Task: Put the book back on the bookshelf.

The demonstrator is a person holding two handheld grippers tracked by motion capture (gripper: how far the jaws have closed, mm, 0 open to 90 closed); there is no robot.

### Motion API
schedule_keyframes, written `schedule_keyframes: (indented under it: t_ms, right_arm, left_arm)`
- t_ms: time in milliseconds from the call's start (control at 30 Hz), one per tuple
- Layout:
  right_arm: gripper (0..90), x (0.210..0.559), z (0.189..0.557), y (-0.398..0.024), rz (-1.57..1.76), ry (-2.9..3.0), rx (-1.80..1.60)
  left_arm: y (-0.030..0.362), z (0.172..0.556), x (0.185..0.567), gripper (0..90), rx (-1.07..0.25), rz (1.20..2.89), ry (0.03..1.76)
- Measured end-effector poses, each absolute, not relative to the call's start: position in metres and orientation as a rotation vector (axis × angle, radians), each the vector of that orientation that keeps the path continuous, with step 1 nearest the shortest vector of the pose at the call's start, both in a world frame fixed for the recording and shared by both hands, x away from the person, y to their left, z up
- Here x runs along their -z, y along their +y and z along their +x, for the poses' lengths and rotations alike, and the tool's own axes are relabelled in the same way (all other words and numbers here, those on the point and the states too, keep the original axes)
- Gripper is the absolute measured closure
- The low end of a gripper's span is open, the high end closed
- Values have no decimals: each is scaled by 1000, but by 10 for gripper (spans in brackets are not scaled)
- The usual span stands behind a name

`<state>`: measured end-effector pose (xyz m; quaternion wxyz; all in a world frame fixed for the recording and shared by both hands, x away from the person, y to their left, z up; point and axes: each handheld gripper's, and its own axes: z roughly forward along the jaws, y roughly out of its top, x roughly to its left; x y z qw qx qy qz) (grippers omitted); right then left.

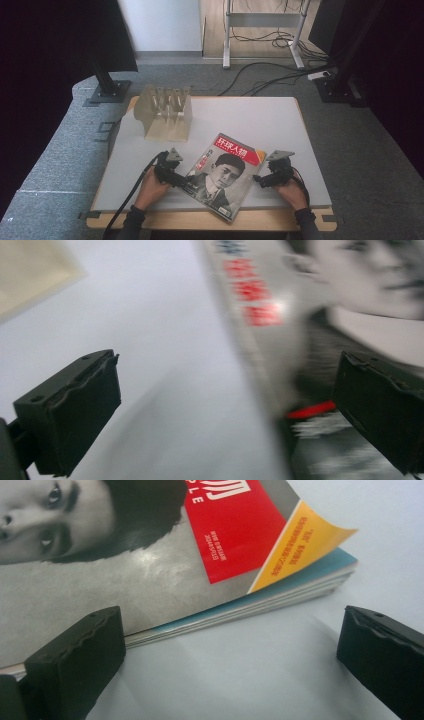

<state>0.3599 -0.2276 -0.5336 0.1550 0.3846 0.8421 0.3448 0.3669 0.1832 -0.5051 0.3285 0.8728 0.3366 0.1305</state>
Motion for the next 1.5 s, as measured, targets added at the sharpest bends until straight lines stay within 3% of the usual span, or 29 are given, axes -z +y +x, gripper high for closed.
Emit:
schedule_keyframes:
  t_ms: [133, 300, 1167, 1500]
  right_arm:
    - [0, 534, 364, -227, 1110, 2404, -989]
    - [0, 534, 370, -226, 1114, 2401, -984]
    - [0, 531, 446, -212, 1234, 2345, -916]
    - [15, 529, 456, -210, 1263, 2356, -928]
  left_arm:
    - [194, 382, 511, 0, -388, 2292, 955]
    - [189, 385, 525, 0, -326, 2299, 954]
    - [152, 327, 528, 0, -278, 2329, 751]
    - [158, 334, 526, 0, -268, 2349, 740]
